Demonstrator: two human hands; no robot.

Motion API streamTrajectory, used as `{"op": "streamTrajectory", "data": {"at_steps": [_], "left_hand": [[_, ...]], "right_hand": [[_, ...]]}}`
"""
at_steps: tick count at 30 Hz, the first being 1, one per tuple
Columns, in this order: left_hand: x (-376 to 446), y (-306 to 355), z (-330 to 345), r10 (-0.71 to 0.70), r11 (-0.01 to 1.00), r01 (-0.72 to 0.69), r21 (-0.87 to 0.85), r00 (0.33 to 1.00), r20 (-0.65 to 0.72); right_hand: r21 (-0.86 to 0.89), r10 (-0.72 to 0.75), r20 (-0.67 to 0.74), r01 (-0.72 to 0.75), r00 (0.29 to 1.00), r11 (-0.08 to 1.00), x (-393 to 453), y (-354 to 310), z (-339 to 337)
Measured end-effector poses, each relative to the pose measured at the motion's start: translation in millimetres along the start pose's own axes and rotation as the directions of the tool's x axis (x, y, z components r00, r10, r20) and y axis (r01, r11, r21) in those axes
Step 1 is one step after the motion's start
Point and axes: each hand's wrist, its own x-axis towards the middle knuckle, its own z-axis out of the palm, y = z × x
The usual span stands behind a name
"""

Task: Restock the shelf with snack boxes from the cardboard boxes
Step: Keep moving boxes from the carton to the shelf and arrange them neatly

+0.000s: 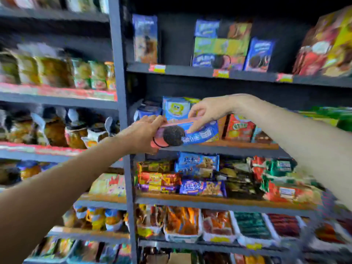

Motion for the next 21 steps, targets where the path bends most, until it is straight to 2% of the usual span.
{"op": "streamTrajectory", "data": {"at_steps": [2, 3, 4, 5, 6, 7, 9, 11, 13, 16, 18, 19, 20, 21], "left_hand": [[8.5, 2.3, -20.5, -0.046, 0.992, 0.027, -0.126, 0.987, -0.152], [12.2, 4.8, -26.9, -0.116, 0.966, 0.06, -0.253, 0.97, -0.212], [17.0, 8.8, -32.5, -0.196, 0.917, 0.087, -0.39, 0.948, -0.25], [23.1, 13.4, -37.2, -0.265, 0.852, 0.092, -0.515, 0.924, -0.274], [30.7, 16.9, -41.8, -0.317, 0.787, 0.077, -0.612, 0.902, -0.294], [40.1, 20.9, -46.3, -0.356, 0.698, 0.037, -0.715, 0.884, -0.302], [62.5, 37.2, -56.7, -0.419, 0.446, -0.048, -0.894, 0.871, -0.255], [88.6, 55.4, -62.5, -0.449, 0.235, -0.126, -0.964, 0.865, -0.223], [115.9, 68.0, -64.5, -0.449, 0.089, -0.221, -0.971, 0.861, -0.237], [144.3, 80.7, -70.7, -0.426, -0.119, -0.21, -0.97, 0.894, -0.141], [157.7, 83.9, -71.1, -0.403, -0.167, -0.144, -0.975, 0.913, -0.066], [163.3, 82.3, -69.6, -0.415, -0.154, -0.124, -0.98, 0.908, -0.05], [168.2, 78.5, -69.2, -0.441, -0.132, -0.124, -0.983, 0.896, -0.054], [170.6, 71.0, -69.6, -0.471, -0.111, -0.14, -0.984, 0.879, -0.072]], "right_hand": [[0.331, -0.004, -0.23, 0.082, 0.973, 0.94, -12.7, 0.9, -35.8], [0.516, 0.031, -0.361, 0.171, 0.932, 0.84, -18.0, 1.0, -50.0], [0.624, 0.046, -0.472, 0.296, 0.881, 0.723, -22.2, 0.4, -61.6], [0.651, 0.065, -0.55, 0.379, 0.833, 0.658, -24.2, 0.2, -69.8], [0.641, 0.059, -0.588, 0.42, 0.807, 0.643, -26.6, -0.8, -75.3], [0.628, 0.028, -0.594, 0.442, 0.804, 0.641, -26.2, -0.8, -78.4], [0.636, -0.03, -0.527, 0.418, 0.85, 0.648, -23.3, -1.0, -79.7], [0.619, -0.103, -0.452, 0.395, 0.886, 0.679, -19.1, -0.5, -79.3], [0.593, -0.181, -0.41, 0.412, 0.894, 0.692, -12.3, 4.6, -81.4], [0.366, -0.275, -0.437, 0.448, 0.857, 0.816, -2.5, 24.2, -88.3], [0.111, -0.322, -0.514, 0.433, 0.795, 0.894, 2.7, 43.8, -92.9], [-0.052, -0.335, -0.561, 0.372, 0.757, 0.927, 4.2, 54.3, -94.7], [-0.241, -0.342, -0.615, 0.243, 0.711, 0.94, 4.3, 63.9, -97.4], [-0.417, -0.373, -0.675, 0.088, 0.636, 0.905, 5.6, 73.8, -100.7]]}}
